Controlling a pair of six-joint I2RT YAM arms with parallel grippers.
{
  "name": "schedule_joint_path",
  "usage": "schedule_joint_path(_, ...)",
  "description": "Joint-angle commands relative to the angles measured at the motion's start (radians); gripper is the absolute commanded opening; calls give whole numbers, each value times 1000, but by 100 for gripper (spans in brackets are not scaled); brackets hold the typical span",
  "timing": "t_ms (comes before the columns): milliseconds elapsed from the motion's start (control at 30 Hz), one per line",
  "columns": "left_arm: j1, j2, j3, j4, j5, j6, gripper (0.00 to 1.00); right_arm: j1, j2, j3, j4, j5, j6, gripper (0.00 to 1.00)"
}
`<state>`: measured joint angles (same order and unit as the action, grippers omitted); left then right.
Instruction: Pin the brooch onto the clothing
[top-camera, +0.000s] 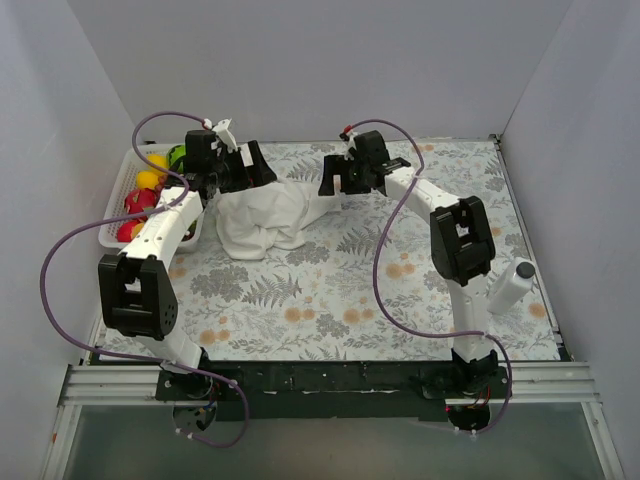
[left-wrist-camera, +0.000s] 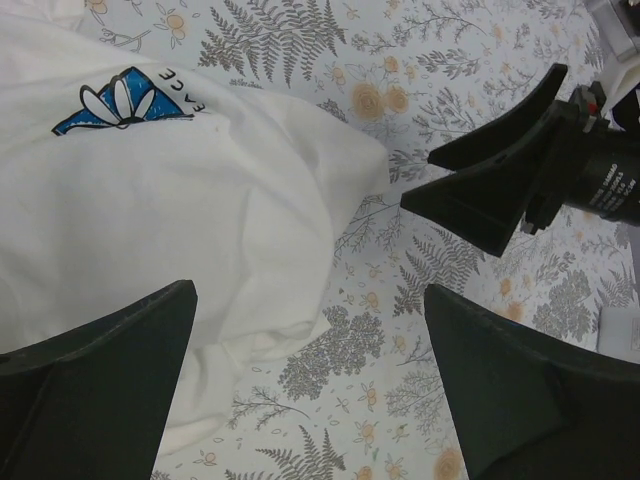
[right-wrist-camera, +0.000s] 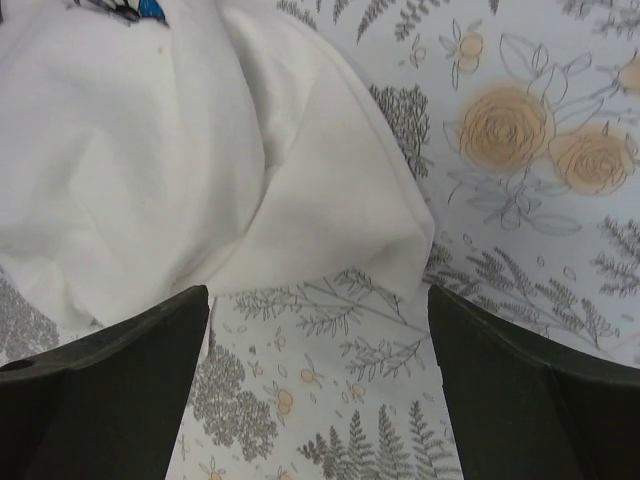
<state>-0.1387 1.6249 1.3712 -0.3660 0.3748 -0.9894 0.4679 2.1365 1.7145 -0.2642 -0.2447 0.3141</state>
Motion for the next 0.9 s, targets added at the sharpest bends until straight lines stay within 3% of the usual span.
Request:
schedule_joint_path(0, 8, -72, -3, 13, 26, 18, 98, 8, 114, 148, -55, 51, -10, 98)
schedule_joint_path(167, 7, -85, -7, 13, 39, 20, 98, 12, 210, 221, -90, 67, 2, 96)
schedule_joint_path(267, 7, -91, -11, 13, 41, 20, 98, 20, 241, 234, -93, 59, 10, 86)
schedule_joint_path(300, 7, -92, -12, 13, 42, 20, 98, 23, 246, 234, -86, 42, 10, 74)
schedule_joint_path(400, 7, -97, -15, 13, 38, 17, 98, 49, 275, 255, -84, 18, 11, 60)
schedule_joint_path(433, 7, -99, -15, 15, 38, 17, 98, 55, 284, 267, -89, 13, 13, 52)
schedule_joint_path(500, 7, -102, -18, 15, 33, 17, 98, 64, 301, 283, -77, -13, 17, 25)
schedule_joint_path(533, 7, -105, -18, 13, 32, 17, 98, 64, 298, 286, -72, -21, 28, 3)
schedule_joint_path(733, 7, -137, -27, 7, 9, 17, 98, 25, 104, 338, -86, 90, -21, 1)
schedule_joint_path(867, 7, -166, -46, 27, -43, 3, 98, -20, -179, 349, -14, 117, -55, 1)
